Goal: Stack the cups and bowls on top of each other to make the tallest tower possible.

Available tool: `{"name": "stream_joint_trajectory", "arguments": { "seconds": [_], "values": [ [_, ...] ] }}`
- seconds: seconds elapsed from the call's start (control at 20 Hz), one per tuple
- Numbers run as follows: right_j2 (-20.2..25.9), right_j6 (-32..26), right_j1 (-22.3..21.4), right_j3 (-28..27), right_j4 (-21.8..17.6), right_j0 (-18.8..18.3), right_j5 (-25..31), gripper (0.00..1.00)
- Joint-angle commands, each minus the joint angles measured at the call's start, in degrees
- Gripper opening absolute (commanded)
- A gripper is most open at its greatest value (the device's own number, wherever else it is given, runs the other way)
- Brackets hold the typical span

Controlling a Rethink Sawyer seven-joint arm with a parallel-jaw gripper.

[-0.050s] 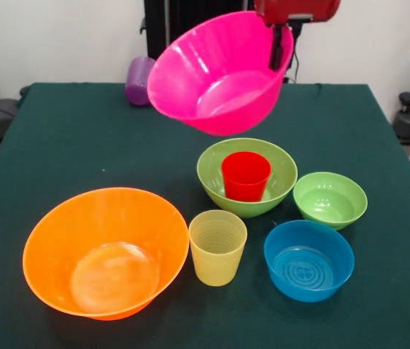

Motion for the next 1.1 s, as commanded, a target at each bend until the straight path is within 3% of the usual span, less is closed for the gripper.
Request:
{"name": "stream_joint_trajectory", "arguments": {
  "seconds": [0.05,0.4,1.1],
  "values": [
    [-4.22,6.15,8.65,-5.42,-5.66,3.5,-3.61,0.0],
    [-7.0,6.89,12.08,-8.41,-6.32,5.7,-5.51,0.0],
    [-11.13,4.71,12.18,-8.38,-6.16,7.18,-7.19,0.0]
  ]
}}
